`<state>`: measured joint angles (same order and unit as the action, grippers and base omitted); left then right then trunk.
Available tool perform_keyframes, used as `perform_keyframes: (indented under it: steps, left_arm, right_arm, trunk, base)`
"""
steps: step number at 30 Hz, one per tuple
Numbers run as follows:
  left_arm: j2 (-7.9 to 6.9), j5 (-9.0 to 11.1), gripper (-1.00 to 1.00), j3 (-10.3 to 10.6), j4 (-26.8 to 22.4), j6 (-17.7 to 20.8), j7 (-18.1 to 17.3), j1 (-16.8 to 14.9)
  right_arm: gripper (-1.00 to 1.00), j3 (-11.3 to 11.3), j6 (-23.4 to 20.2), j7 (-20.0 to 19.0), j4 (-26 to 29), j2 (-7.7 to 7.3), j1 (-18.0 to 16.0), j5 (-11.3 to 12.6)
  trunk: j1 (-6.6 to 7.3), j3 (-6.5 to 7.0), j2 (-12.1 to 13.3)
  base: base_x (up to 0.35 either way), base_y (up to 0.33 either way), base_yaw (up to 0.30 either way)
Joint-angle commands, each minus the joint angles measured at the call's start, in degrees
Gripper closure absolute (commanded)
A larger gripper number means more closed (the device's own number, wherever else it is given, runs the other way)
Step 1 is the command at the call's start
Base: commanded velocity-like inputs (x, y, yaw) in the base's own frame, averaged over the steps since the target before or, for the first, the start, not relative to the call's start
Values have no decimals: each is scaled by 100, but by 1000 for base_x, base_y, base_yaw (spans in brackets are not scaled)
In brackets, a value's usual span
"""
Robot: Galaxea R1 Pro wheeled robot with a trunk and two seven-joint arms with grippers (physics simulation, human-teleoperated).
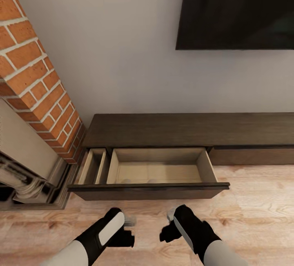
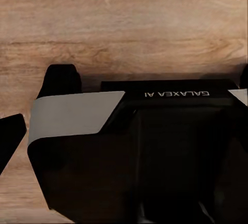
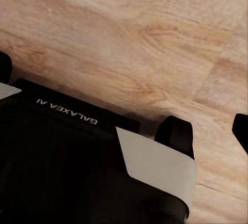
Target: Place each of the two pumpkins and all three candles from the living room inside a cabinet in the living room (use any cabinet), then make sure every cabinet is closed, and position the cauldron so it is next to a table in the living room.
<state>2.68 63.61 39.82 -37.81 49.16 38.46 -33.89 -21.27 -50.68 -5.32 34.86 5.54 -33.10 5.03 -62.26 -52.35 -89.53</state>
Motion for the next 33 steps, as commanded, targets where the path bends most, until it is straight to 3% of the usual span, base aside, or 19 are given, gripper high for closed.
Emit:
perform_keyframes:
  steps: [1,2,4,8,9,11,12,13,14,22,28,33]
  left_arm:
    - [73,-2,-100,153,293,-113,-15,21]
    - [142,-1,-100,282,571,-296,-41,36]
    - [271,-5,-100,535,1227,-1023,-239,59]
    - [311,-14,-100,728,1710,-1451,-578,65]
    - [285,-47,-100,1035,1958,-2751,-820,247]
    - [288,-49,-100,1252,2103,-3185,-872,326]
    - [269,-39,-100,1516,2885,-3875,-1881,460]
    - [259,-36,-100,1518,3005,-3897,-1911,461]
    - [243,-26,-100,1519,3361,-4311,-1946,546]
    - [233,-9,-100,1513,3454,-4385,-1948,602]
    - [218,4,-100,1507,3633,-4497,-1948,610]
    - [85,93,-100,1465,3767,-5424,-1955,781]
  right_arm:
    - [-100,-86,174,8,-187,6,43,-7]
    - [-100,-171,363,13,-395,14,68,-12]
    - [-100,-364,946,19,-987,30,102,-22]
    - [-100,-430,1356,18,-1385,31,116,-20]
    - [-100,-446,2142,14,-1842,32,142,3]
    - [-100,-447,2555,13,-2087,29,145,5]
    - [-100,-448,4265,17,-3154,35,154,6]
    - [-100,-448,4339,18,-3196,35,180,1]
    - [-100,-448,4467,15,-3239,20,229,0]
    - [-100,-448,4936,7,-3291,-12,373,20]
    - [-100,-448,5345,12,-3296,-17,578,32]
    - [-100,-445,6121,19,-3371,-13,884,37]
  trunk:
    - [23,19,42]
    - [45,37,82]
    - [89,73,162]
    - [176,145,322]
    - [176,145,322]
    - [176,145,322]
    - [176,145,322]
    - [176,145,322]
    - [176,145,322]
    - [176,145,322]
    - [176,149,322]
    - [176,150,322]
  base:
    - [0,0,0]
    - [0,0,0]
    - [0,0,0]
    - [0,0,0]
    - [0,0,0]
    - [0,0,0]
    - [0,0,0]
    - [0,0,0]
    - [0,0,0]
    - [0,0,21]
    - [0,0,229]
    - [0,0,280]
